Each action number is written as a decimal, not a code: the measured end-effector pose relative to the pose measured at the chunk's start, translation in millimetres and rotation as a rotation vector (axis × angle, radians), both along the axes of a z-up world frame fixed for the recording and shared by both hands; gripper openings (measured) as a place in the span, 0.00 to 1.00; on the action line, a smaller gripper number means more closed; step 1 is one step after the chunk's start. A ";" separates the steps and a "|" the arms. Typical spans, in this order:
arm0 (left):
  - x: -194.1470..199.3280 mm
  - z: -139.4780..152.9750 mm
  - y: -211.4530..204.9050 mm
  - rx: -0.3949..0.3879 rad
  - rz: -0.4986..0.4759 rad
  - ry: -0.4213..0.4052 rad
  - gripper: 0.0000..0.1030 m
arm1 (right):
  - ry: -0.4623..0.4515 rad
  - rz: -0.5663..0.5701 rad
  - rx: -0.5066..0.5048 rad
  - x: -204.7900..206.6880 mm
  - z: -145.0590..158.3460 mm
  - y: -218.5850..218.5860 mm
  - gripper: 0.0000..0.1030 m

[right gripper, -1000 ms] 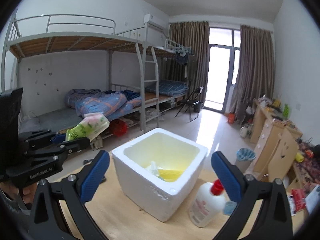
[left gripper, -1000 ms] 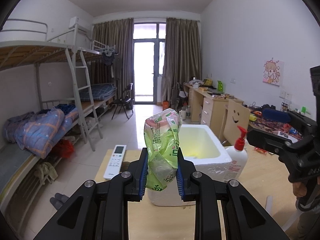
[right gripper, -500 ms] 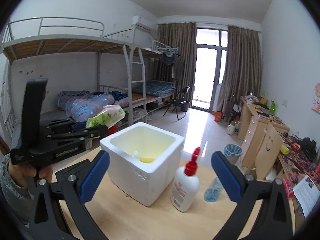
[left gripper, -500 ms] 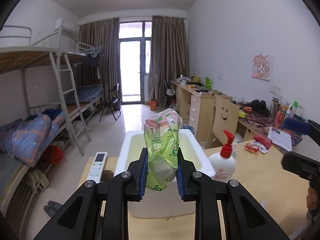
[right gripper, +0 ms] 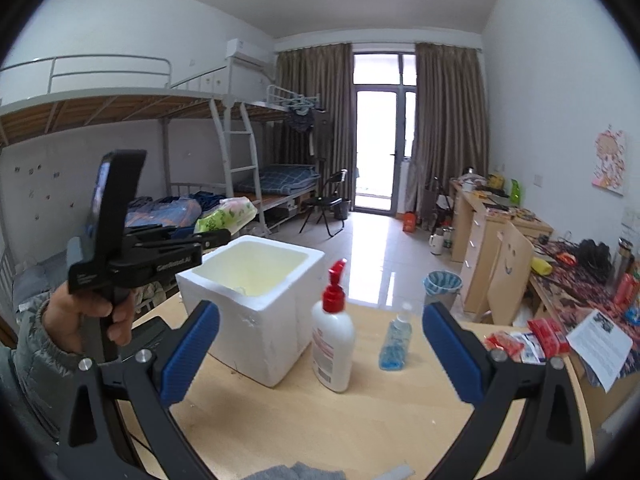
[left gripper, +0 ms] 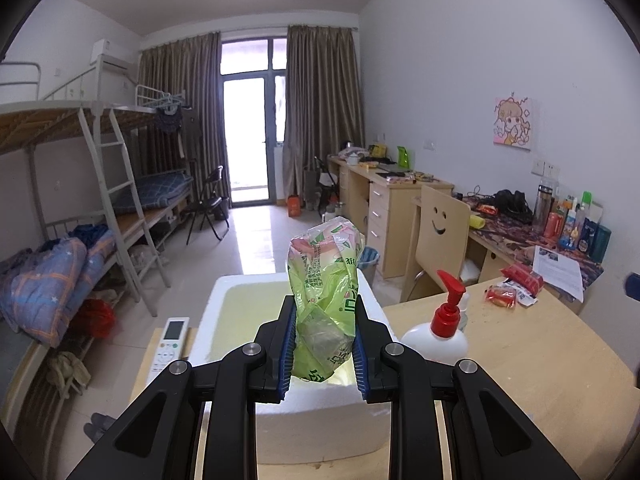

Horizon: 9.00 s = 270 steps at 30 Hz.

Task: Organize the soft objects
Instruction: 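Lower the green packet into the foam box and open the left tool, then withdraw both tools from the foam box back over the table, then move the open left tool over the grey sock, then close the left tool on the grey sock and lift it, then close the right tool on the white foam strip while the left tool holds the sock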

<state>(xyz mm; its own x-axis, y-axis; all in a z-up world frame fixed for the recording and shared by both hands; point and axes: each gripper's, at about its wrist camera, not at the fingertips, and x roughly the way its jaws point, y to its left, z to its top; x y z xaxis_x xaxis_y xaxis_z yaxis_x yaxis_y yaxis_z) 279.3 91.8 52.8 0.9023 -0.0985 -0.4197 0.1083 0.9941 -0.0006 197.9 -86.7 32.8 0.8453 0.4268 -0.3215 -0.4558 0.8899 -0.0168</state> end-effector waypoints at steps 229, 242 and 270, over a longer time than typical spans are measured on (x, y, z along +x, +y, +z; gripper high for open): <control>-135.6 -163.0 -117.4 0.089 -0.261 0.429 0.13 | 0.283 -0.184 0.030 -48.3 -135.8 -63.8 1.00; -132.5 -153.9 -81.5 -0.006 -0.170 0.359 0.11 | 0.346 -0.217 0.008 -30.1 -144.6 -49.7 1.00; -141.3 -142.4 -40.5 -0.085 -0.287 0.266 0.11 | 0.556 -0.488 0.029 -4.0 -169.2 -21.3 0.54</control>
<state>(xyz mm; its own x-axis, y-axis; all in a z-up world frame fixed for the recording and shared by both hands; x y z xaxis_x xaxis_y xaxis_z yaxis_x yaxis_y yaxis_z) 138.0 51.4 -89.6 0.6943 -0.3751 -0.6143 0.3665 0.9188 -0.1468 193.9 -108.0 -136.4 0.6570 0.0591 -0.7516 0.0570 0.9902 0.1277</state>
